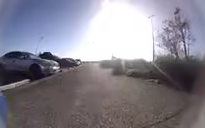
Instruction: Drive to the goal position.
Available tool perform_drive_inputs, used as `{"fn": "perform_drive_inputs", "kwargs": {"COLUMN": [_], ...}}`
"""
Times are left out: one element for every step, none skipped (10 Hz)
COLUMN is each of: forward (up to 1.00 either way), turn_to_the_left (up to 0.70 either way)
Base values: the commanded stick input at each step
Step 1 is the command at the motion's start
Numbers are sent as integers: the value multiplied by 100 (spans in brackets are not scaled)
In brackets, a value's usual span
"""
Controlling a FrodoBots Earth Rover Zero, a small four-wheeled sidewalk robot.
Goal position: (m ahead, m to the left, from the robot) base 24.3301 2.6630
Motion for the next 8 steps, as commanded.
{"fn": "perform_drive_inputs", "kwargs": {"forward": [70, 70, 70, 70, 70, 70, 70, 70], "turn_to_the_left": [0, 0, 0, 0, 0, 0, 0, 0]}}
